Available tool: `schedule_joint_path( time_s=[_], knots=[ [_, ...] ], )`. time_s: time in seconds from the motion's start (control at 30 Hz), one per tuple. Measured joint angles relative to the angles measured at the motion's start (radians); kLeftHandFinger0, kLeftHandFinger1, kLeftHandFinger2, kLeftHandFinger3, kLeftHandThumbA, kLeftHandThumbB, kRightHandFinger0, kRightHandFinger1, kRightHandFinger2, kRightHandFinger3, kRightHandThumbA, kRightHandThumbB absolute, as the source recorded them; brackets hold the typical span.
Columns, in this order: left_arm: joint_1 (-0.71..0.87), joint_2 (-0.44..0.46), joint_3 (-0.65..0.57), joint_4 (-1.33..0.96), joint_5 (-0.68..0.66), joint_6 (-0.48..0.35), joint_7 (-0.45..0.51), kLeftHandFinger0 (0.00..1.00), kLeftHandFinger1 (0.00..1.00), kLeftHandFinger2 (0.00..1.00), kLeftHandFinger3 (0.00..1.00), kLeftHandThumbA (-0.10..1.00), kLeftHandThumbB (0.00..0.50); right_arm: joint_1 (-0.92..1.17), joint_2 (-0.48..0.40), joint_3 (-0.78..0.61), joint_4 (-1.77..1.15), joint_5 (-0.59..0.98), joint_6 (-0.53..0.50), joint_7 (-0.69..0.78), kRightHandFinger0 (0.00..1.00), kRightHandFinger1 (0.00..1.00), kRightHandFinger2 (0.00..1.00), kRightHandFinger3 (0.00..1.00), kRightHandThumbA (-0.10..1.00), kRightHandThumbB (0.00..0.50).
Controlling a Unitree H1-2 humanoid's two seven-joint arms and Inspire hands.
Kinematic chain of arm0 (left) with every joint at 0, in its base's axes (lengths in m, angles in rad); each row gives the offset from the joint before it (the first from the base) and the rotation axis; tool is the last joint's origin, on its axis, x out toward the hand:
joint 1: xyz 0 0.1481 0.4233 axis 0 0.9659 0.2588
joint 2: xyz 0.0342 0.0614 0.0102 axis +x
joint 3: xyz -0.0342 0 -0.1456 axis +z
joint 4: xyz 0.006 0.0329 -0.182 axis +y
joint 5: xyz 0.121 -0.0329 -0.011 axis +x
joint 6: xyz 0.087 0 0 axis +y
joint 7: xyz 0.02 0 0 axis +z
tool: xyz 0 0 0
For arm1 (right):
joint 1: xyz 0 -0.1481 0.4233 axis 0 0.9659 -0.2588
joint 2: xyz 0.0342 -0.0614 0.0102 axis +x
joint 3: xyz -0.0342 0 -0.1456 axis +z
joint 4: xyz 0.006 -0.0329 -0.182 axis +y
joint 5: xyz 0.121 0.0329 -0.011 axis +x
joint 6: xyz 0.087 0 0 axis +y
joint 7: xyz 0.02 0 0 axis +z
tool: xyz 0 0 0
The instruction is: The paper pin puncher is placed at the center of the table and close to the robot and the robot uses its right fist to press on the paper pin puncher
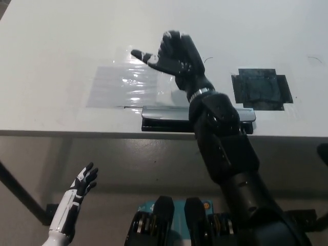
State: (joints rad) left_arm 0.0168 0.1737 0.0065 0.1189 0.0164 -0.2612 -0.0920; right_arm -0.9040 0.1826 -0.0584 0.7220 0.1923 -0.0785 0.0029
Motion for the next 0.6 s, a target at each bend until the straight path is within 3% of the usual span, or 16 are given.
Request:
schedule_joint_path(
  time_s=[0.17,0.27,0.37,0.5,0.53,0.57,0.6],
  knots=[
    [-0.007,0.002,0.0,0.001,0.0,0.0,0.0,1.0,1.0,1.0,1.0,1.0,0.146,0.037,-0.002,-0.005,0.026,-0.002,-0.03,-0.001,0.0,0.0,0.04,0.0,1.0,0.178],
    [-0.019,0.003,0.002,0.0,0.0,0.0,0.0,1.0,1.0,1.0,1.0,1.0,0.152,0.049,-0.008,-0.015,0.066,-0.001,-0.056,0.0,0.0,0.0,0.0,0.0,1.0,0.192],
    [-0.019,0.003,0.002,0.0,0.0,0.0,0.0,1.0,1.0,1.0,1.0,1.0,0.129,0.06,-0.01,-0.023,0.102,-0.001,-0.079,0.0,0.0,0.0,0.04,0.0,1.0,0.19],
    [-0.019,0.003,0.003,0.0,0.0,0.0,0.0,1.0,1.0,1.0,1.0,1.0,0.12,0.083,-0.013,-0.034,0.166,0.003,-0.108,0.002,0.0,0.0,0.04,0.0,1.0,0.154],
    [-0.019,0.003,0.003,0.0,0.0,0.0,0.0,1.0,1.0,1.0,1.0,1.0,0.121,0.083,-0.013,-0.036,0.173,0.003,-0.116,0.003,0.05,0.0,0.03,0.0,1.0,0.146],
    [-0.02,0.003,0.003,0.001,0.0,0.0,0.0,1.0,1.0,1.0,1.0,1.0,0.121,0.079,-0.015,-0.038,0.192,0.004,-0.131,0.005,0.0,0.0,0.02,0.0,1.0,0.145],
    [-0.02,0.003,0.003,0.001,0.0,0.0,0.0,1.0,1.0,1.0,1.0,1.0,0.123,0.073,-0.018,-0.04,0.213,0.004,-0.15,0.008,0.03,0.0,0.03,0.0,1.0,0.161]
  ],
)
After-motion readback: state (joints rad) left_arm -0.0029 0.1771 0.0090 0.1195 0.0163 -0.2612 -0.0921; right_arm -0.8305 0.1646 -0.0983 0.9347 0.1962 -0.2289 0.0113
